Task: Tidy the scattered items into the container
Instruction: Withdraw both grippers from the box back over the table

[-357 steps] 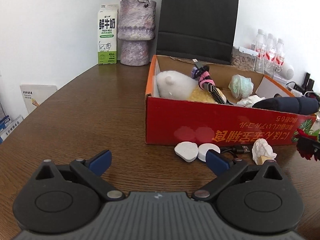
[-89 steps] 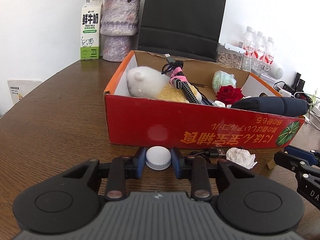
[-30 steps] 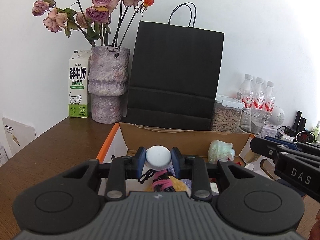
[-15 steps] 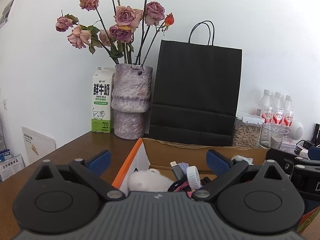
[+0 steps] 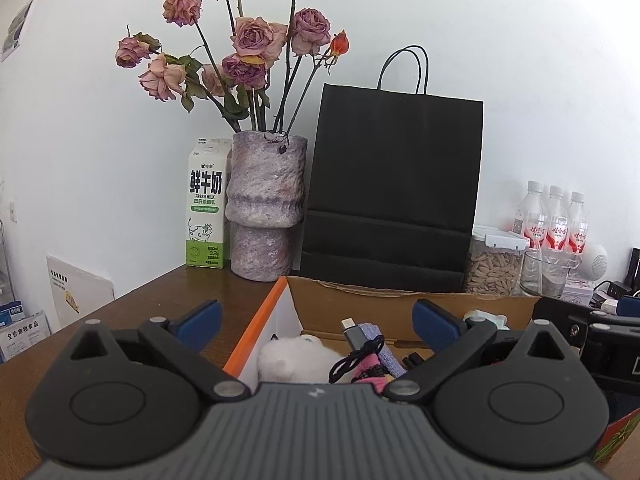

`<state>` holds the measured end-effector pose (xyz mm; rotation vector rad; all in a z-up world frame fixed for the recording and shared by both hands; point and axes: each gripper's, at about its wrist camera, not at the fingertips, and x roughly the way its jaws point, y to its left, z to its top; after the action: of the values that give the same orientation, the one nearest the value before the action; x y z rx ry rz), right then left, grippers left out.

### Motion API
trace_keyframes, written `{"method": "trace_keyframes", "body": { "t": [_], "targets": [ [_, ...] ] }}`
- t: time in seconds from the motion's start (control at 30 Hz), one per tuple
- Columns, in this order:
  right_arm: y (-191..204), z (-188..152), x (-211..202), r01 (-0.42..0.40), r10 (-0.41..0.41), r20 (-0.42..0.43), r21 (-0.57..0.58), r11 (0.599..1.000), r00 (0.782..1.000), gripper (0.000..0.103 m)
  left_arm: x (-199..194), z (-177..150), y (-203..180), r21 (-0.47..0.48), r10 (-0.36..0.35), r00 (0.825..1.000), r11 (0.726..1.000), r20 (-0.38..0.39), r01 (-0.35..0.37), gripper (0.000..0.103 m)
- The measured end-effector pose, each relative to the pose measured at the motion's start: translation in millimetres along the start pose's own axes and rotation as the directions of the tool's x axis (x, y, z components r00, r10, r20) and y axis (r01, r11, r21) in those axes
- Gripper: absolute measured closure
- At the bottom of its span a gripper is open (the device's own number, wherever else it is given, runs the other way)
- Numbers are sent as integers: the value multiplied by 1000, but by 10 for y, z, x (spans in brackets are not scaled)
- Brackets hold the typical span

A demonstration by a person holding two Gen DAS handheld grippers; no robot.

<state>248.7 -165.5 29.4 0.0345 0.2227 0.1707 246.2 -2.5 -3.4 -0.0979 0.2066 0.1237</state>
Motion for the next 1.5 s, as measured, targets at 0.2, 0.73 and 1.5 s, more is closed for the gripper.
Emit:
{"method": "trace_keyframes", "body": {
  "t": [0.2,0.73,1.5],
  "targets": [
    [102,-83,-132,15,-15,23,-32,999,1000,0,-145,-49,59,2,-11,1000,1000,23,11,0],
    [396,-390,-687,11,-8,17,-140,990,1000,0,-606,-220,332,39,-43,999,998,-7,43,0],
    [477,-641,-890,-31,4,-150,-182,983,989,0,-928,-373,493,68,-60,995,996,-82,65,0]
  ]
}}
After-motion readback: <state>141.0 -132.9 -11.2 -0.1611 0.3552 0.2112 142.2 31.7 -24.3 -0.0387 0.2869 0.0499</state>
